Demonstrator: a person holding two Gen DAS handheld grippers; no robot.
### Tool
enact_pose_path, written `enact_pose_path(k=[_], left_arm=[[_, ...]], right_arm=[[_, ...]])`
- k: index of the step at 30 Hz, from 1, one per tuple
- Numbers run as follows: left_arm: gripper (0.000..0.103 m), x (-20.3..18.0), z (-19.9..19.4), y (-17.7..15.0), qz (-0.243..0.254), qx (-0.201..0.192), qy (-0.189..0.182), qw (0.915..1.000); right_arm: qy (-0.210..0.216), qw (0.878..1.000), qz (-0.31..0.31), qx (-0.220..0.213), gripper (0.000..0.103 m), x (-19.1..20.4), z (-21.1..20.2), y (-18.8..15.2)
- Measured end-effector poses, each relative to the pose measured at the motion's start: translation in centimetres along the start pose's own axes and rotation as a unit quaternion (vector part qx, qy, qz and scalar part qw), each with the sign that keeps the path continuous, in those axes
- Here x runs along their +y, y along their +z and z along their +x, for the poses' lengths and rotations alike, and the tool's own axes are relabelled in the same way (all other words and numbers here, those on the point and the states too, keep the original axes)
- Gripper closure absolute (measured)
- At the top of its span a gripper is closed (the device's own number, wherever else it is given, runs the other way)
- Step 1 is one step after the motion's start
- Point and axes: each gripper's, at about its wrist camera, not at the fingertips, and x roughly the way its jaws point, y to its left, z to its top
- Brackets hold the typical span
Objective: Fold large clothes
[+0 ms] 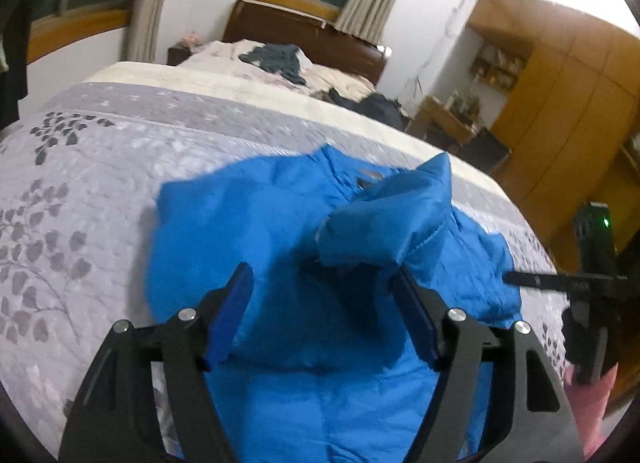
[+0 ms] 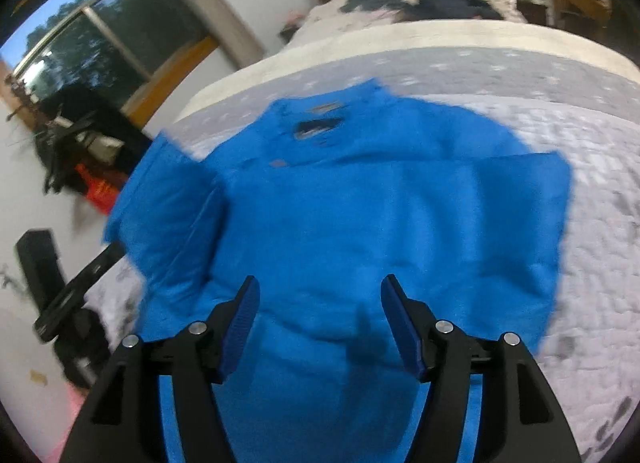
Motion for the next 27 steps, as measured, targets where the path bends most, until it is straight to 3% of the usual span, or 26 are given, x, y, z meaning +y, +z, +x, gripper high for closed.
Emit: enact_pose_path(k=[4, 11, 15, 18, 20, 23, 27], left_arm=[[0.032, 0.2, 0.3, -0.1, -0.004, -0.013, -0.014, 0.9998], [0.031, -4.2, 2.7, -2.7, 0.077, 0.056, -0.093, 0.9911], [0.028, -2.5, 0.8, -2.0, 0.053, 0.044, -0.132, 0.9889], [0.024, -0.3, -0.4, -1.2, 0.036, 0.007, -0.077, 0.9963], [0.024, 1.7, 0.2, -0.8, 0.021, -0.004, -0.035, 0.9992], [0.026, 3.9, 1.9, -0.6, -0.002, 0.01, 0.014, 0.9999], [0.026, 5.8, 4.1, -0.4, -0.028, 0.043, 0.032, 0.9982]], right_arm=[[0.001, 1.0, -0.012, 0.014, 0.038, 2.7, 0.5, 0.8], [-0.034, 0.999, -0.018, 0.019, 0.036, 5.1, 0.7, 1.8], [-0.033, 0.999, -0.008, 0.028, 0.035, 5.9, 1.0, 2.4], [-0.021, 0.999, -0.004, 0.041, 0.033, 7.2, 2.1, 3.0], [-0.036, 0.998, 0.001, 0.057, 0.032, 7.7, 3.6, 3.2], [-0.116, 0.992, -0.037, 0.038, 0.032, 9.4, 4.8, 3.0], [-0.146, 0.985, -0.071, 0.053, 0.032, 11.1, 6.4, 2.8]])
